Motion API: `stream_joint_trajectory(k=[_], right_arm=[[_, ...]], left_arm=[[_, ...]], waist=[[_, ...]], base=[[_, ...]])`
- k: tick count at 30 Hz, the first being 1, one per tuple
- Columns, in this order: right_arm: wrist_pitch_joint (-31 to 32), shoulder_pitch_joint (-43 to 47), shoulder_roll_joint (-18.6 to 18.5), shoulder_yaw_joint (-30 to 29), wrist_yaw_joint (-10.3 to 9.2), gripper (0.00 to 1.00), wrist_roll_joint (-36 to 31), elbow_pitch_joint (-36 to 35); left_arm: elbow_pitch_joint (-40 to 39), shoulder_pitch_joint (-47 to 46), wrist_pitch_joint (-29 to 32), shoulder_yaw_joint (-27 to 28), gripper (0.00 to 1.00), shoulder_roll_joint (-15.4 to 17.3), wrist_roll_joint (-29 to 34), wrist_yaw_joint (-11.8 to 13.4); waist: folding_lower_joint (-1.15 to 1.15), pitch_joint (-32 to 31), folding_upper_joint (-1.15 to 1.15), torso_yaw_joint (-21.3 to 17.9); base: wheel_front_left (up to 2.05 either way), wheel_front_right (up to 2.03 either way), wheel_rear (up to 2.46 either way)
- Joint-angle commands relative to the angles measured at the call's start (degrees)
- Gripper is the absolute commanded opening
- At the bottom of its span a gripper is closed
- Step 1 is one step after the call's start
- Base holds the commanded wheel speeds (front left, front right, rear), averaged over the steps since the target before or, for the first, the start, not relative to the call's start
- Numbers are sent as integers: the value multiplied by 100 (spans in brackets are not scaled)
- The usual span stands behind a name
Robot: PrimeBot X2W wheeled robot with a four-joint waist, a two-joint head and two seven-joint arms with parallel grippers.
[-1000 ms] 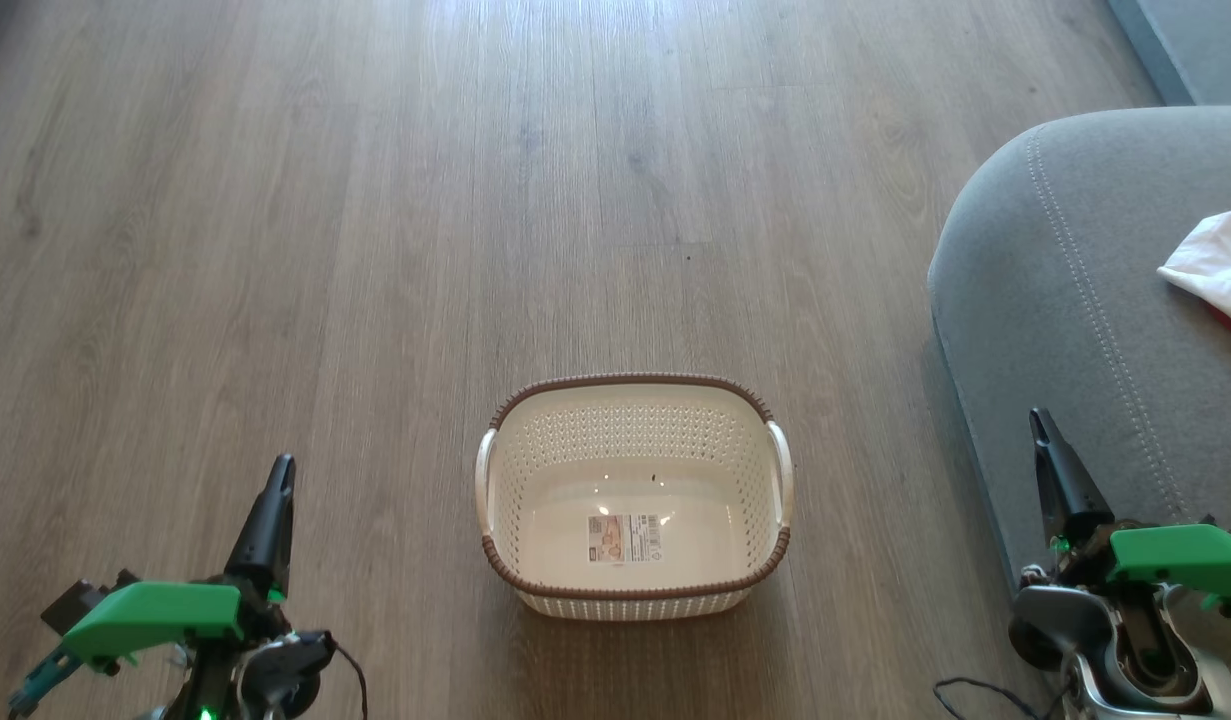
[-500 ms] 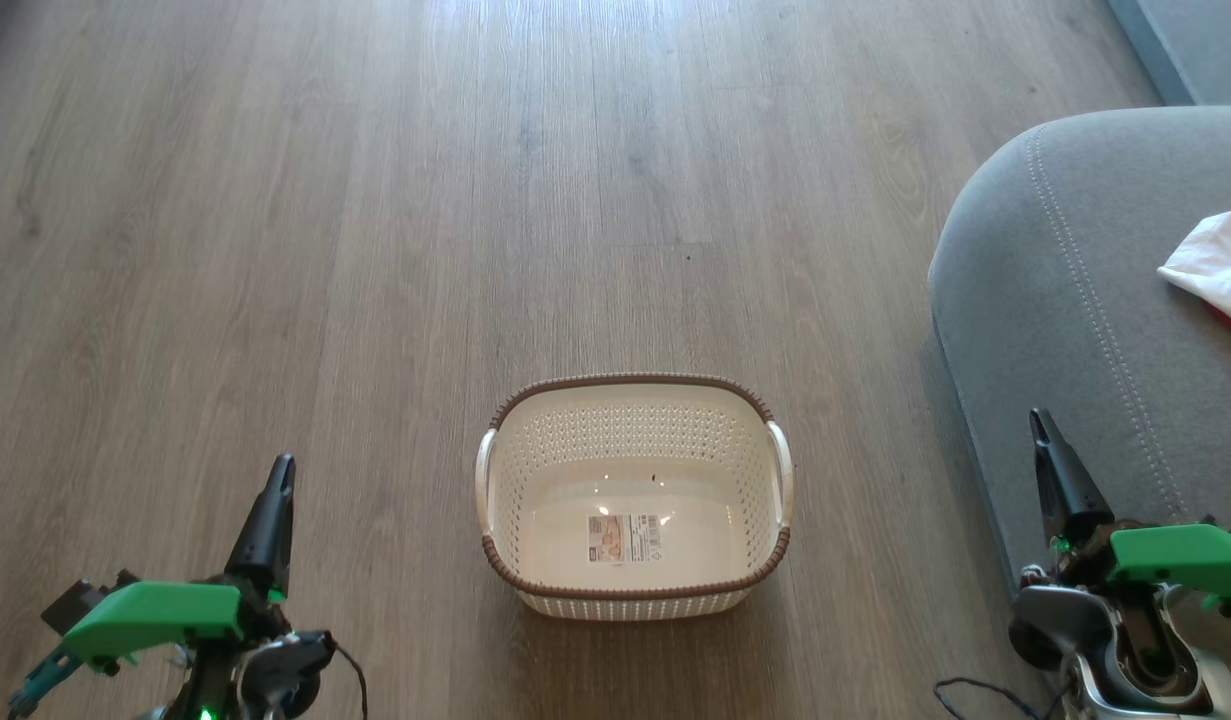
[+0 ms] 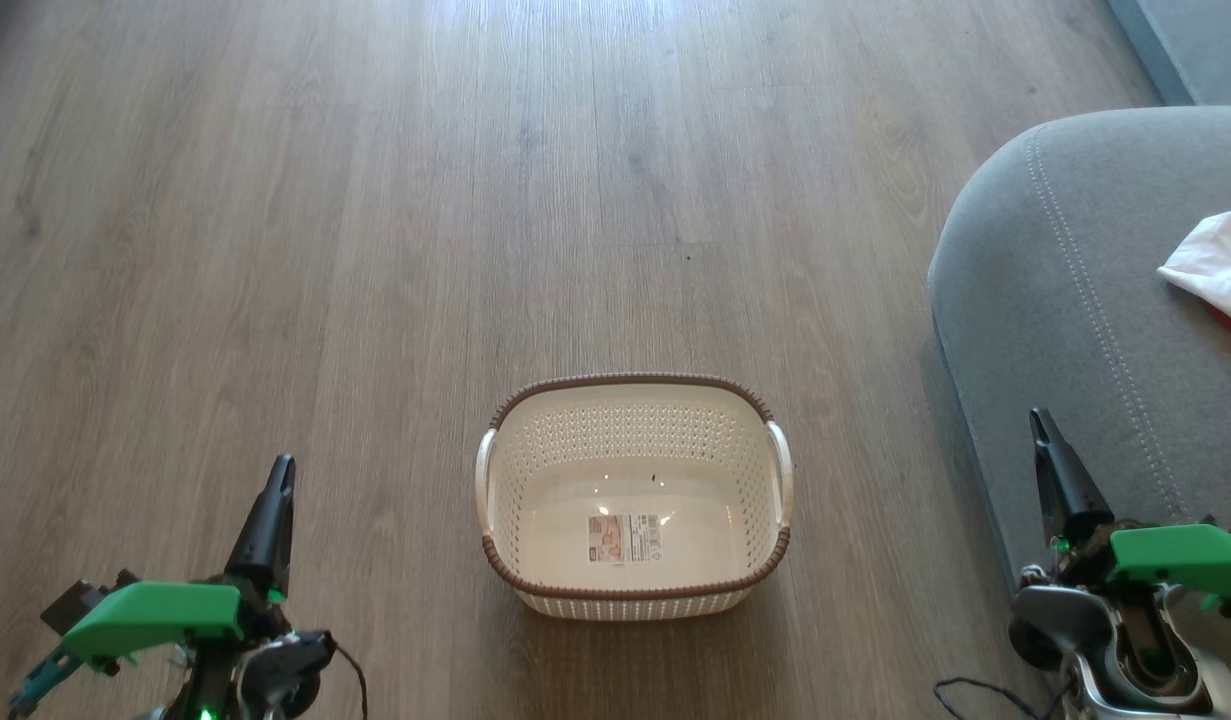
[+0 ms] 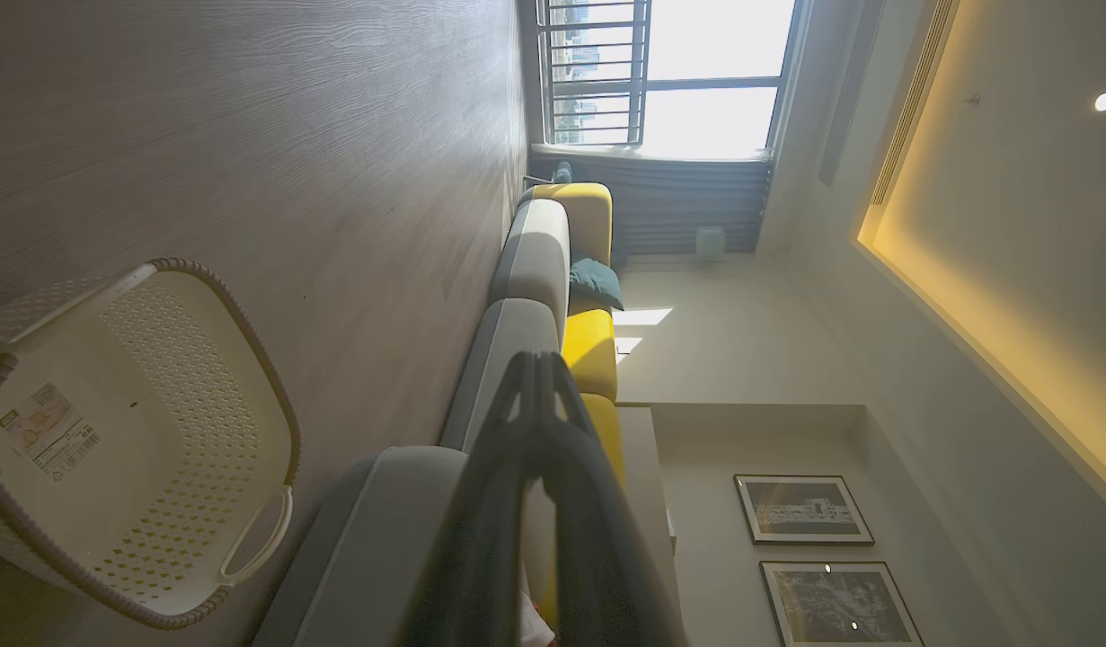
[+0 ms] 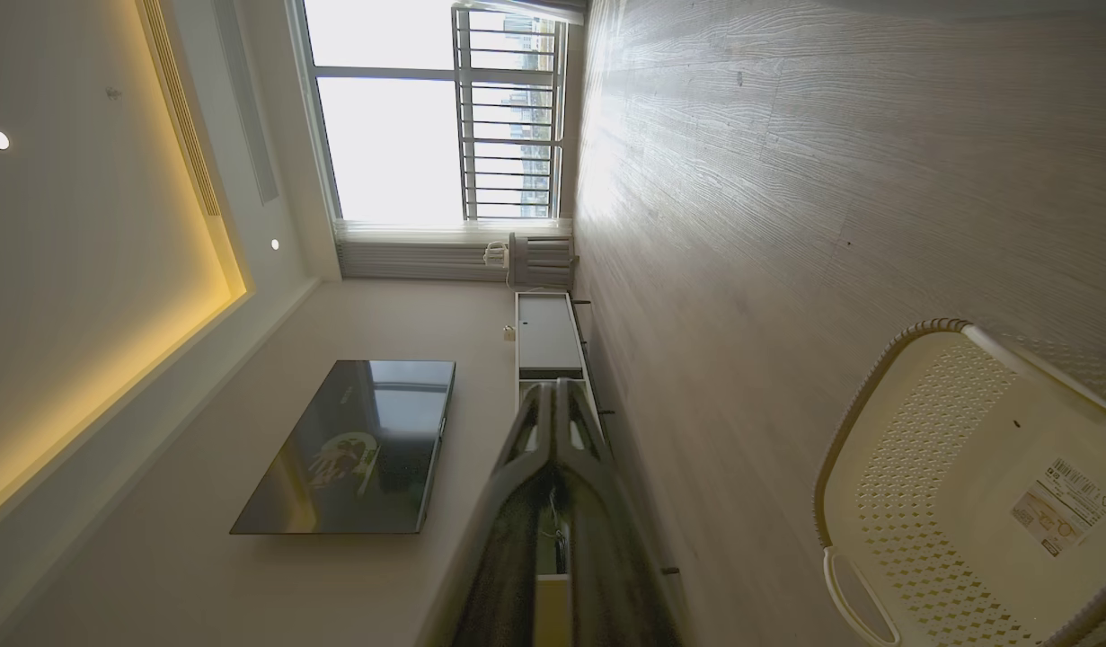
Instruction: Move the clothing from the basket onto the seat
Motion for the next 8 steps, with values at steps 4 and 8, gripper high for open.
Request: stream_joint_trajectory(k=[4, 8], right_arm=[[34, -121, -3, 100, 2, 0, 34, -223], [33, -121, -3, 100, 2, 0, 34, -223]], left_arm=[[-205, -276, 42, 193, 0, 85, -36, -54], [-206, -276, 42, 193, 0, 85, -36, -54]], waist=[[0, 0, 0, 0], [0, 0, 0, 0]], base=[[0, 0, 0], [0, 0, 0]])
